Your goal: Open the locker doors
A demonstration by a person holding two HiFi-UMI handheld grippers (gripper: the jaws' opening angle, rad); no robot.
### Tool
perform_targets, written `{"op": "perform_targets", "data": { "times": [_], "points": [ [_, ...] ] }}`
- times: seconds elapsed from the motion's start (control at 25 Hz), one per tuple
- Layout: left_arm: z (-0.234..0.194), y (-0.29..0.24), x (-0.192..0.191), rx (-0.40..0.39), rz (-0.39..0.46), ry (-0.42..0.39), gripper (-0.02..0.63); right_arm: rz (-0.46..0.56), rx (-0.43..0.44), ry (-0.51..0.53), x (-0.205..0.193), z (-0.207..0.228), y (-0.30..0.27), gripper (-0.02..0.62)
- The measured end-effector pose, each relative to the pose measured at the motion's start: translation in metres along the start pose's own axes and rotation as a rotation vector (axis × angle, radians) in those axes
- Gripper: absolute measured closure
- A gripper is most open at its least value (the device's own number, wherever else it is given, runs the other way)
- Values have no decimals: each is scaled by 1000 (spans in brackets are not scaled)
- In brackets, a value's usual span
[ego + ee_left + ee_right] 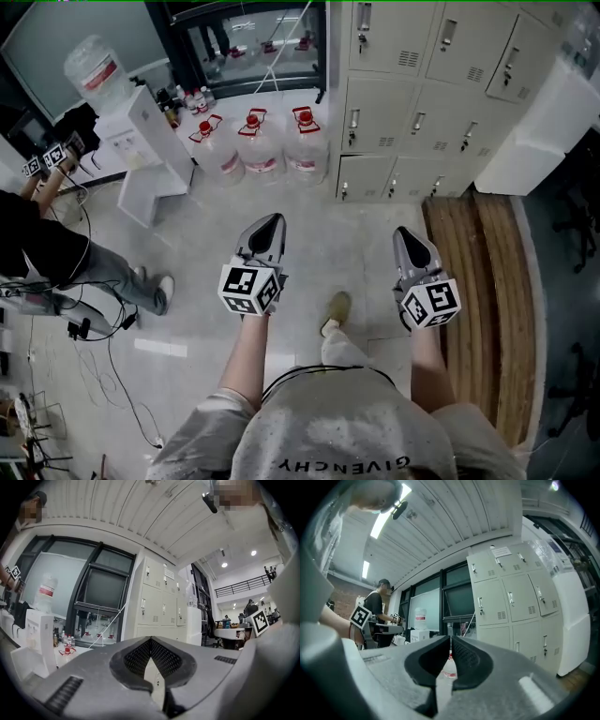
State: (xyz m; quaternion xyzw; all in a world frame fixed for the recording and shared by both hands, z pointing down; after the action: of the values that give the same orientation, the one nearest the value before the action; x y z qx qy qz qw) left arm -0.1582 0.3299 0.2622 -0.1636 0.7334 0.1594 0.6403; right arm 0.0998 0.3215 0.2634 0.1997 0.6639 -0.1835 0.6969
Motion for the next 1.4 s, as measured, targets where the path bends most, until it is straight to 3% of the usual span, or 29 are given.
{"op": "perform_targets", "data": {
  "times": [0.8,1.4],
  "points": [
    [-102,-187,4,-16,-39,22,607,-51,11,-68,-17,97,-201,594],
    [-138,-276,11,-19,-23,44,607,-26,56,-64,-6,137,-287,591]
  ]
}}
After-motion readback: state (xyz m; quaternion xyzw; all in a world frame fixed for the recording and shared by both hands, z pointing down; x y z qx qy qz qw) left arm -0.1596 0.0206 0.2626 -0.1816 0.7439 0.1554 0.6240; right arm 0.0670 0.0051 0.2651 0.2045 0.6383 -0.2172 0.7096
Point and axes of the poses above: the fingertips, and each gripper's own axes: y backward along the fingers, z to its right, x out of its top, the point moved 2 cm from there along y, backward along the fingers, and after that the axes turned 6 degrees about -x, right-handed, at the moved point
